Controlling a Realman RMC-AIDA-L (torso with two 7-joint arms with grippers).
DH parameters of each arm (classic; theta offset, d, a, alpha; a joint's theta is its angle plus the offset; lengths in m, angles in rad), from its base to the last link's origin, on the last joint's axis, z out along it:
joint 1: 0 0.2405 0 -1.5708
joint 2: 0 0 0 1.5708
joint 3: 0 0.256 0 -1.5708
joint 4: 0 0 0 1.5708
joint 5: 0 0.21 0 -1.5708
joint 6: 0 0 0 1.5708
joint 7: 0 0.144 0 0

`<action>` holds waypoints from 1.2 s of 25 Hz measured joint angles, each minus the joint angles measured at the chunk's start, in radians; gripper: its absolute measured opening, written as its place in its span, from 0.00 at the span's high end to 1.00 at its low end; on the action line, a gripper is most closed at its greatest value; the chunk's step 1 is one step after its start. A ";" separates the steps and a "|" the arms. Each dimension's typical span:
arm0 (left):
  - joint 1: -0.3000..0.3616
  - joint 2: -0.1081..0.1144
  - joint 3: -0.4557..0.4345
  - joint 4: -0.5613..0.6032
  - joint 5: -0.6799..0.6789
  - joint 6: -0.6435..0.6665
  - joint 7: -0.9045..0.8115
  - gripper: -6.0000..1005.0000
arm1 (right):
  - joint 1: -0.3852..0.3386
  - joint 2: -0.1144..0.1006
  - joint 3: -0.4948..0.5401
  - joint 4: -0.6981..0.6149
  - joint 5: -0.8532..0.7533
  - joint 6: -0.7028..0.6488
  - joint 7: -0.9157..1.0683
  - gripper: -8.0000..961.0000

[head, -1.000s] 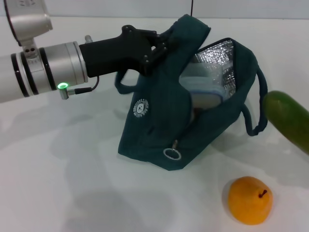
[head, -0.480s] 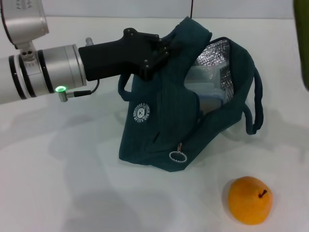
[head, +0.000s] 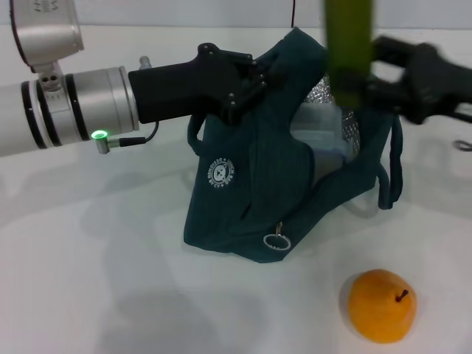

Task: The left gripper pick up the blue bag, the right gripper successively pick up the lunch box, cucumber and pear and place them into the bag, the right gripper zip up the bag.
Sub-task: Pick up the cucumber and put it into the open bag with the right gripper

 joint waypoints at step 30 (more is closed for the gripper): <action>0.013 0.001 0.007 -0.004 0.004 -0.043 0.024 0.91 | -0.027 0.011 -0.206 0.259 0.159 0.027 -0.398 0.33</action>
